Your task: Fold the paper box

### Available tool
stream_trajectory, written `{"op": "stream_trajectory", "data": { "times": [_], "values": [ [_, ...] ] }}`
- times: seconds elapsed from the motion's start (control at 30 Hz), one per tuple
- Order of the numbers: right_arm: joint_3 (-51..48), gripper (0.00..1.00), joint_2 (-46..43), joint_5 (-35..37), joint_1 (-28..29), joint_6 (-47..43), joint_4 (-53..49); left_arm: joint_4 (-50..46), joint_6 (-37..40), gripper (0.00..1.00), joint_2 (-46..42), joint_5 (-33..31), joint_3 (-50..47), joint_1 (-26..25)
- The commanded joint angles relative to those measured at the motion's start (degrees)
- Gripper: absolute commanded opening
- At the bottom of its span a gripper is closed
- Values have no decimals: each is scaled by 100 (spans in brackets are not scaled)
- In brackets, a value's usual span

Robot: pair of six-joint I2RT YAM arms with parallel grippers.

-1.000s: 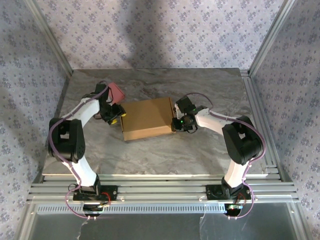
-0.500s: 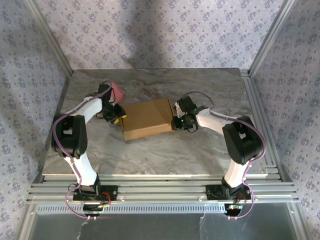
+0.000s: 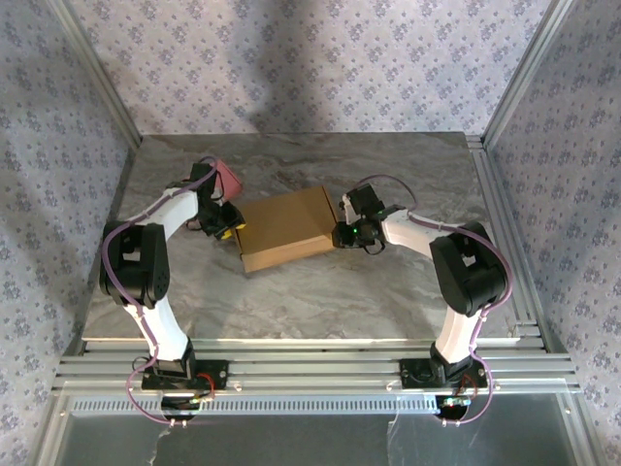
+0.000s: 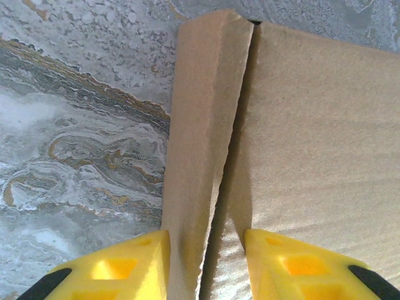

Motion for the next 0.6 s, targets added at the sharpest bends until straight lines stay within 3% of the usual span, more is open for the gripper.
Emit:
{"op": "stream_trajectory", "data": {
  "times": [0.0,0.1,0.2,0.37,0.57],
  "values": [
    [-102,33,-207,55,-96,154,-349,-656,128,35,232,-226,-284,-84],
    [-197,41,-576,-144,-142,344,-386,-634,119,35,223,-214,-313,-87],
    [-349,43,-948,-247,-155,550,-412,-625,119,35,215,-208,-305,-84],
    [-657,38,-1276,-410,-202,873,-268,-635,137,35,212,-200,-295,-84],
    [-421,30,-755,-525,-271,1009,-266,-638,145,35,214,-190,-295,-84]
  ]
}}
